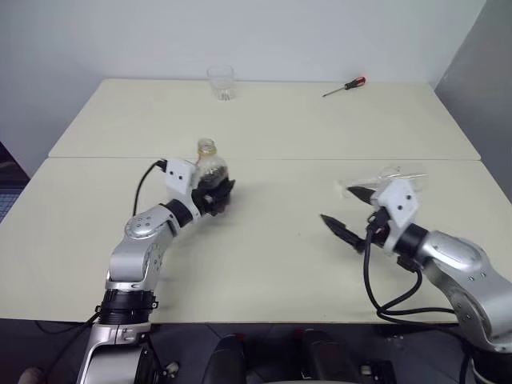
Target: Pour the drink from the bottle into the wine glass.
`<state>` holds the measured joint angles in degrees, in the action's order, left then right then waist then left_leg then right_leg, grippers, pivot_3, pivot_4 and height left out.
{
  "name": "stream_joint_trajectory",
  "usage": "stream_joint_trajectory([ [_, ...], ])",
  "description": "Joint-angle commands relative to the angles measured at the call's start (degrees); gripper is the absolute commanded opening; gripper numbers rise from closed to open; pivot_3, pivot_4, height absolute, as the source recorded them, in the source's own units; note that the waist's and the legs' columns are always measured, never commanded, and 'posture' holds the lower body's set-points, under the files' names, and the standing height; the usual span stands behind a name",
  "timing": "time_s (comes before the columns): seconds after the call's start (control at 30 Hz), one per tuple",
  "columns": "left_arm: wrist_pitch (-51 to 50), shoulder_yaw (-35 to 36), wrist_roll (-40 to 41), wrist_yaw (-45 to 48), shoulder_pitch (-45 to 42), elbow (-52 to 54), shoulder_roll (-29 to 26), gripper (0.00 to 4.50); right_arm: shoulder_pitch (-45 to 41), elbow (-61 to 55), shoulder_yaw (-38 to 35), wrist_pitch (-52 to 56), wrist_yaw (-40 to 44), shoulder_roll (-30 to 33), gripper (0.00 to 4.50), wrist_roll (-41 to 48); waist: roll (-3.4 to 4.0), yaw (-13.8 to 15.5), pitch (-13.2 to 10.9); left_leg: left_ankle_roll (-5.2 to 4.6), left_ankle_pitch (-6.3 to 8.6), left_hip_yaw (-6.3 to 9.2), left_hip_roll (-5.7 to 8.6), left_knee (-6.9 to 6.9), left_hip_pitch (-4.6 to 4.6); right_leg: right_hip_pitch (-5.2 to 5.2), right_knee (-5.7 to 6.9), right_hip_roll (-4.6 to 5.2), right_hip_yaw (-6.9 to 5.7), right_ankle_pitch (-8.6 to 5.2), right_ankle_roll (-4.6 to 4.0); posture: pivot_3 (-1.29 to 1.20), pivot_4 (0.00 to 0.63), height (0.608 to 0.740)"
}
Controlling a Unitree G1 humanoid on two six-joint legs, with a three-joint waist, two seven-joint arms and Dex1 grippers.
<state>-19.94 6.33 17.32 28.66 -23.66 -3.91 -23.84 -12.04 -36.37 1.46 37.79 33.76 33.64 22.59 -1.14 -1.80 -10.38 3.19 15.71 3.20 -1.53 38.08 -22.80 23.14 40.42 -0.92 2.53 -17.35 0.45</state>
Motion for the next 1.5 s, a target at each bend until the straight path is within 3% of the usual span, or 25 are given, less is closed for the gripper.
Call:
stream_joint_trajectory([
  [0.03,5.82,4.22,-2.90,-5.94,-3.50,-3.94,-0.39,2.21,-5.73,3.78,4.97,-4.63,4.79,-0.57,4.47,-1.01,-0.09,0.03,-0.05,0.00,0.00,0.01,0.00,0.01,0.00,0.00,0.00,0.01,-0.01,0.01,-0.02,0.00,0.150,0.740],
  [0.33,17.16,8.78,-6.31,-10.96,-11.22,-21.11,-4.18,2.21,-14.15,10.72,11.09,-5.75,6.96,-6.49,4.47,-1.62,-0.15,0.16,-0.06,0.01,-0.01,0.13,-0.09,-0.01,-0.10,0.04,-0.04,0.21,-0.17,0.05,-0.08,0.00,0.150,0.740],
  [0.6,28.04,9.25,-7.56,-9.15,-19.97,-39.85,-7.79,2.21,-17.29,15.45,11.19,-4.06,2.04,-12.92,4.47,-2.94,-0.21,0.15,-0.03,0.01,-0.01,0.09,-0.05,0.02,-0.10,0.05,-0.02,0.27,-0.28,0.07,-0.05,0.00,0.150,0.740],
  [0.9,36.46,8.81,-8.03,-8.82,-25.72,-55.75,-7.09,2.21,-17.91,16.67,11.12,-3.30,-2.32,-17.16,4.47,-4.71,-0.23,0.11,-0.02,0.00,-0.01,0.06,-0.05,0.01,-0.10,0.08,0.00,0.27,-0.30,0.08,-0.06,0.00,0.150,0.740],
  [1.5,36.33,10.16,-6.19,-8.62,-19.02,-52.53,-3.05,2.21,-17.73,15.64,9.99,-1.70,-3.67,-17.25,4.47,-5.16,-0.24,-0.05,-0.01,0.00,-0.01,0.06,-0.06,0.09,-0.01,0.11,0.33,0.25,-0.28,0.07,-0.06,0.00,0.150,0.740],
])
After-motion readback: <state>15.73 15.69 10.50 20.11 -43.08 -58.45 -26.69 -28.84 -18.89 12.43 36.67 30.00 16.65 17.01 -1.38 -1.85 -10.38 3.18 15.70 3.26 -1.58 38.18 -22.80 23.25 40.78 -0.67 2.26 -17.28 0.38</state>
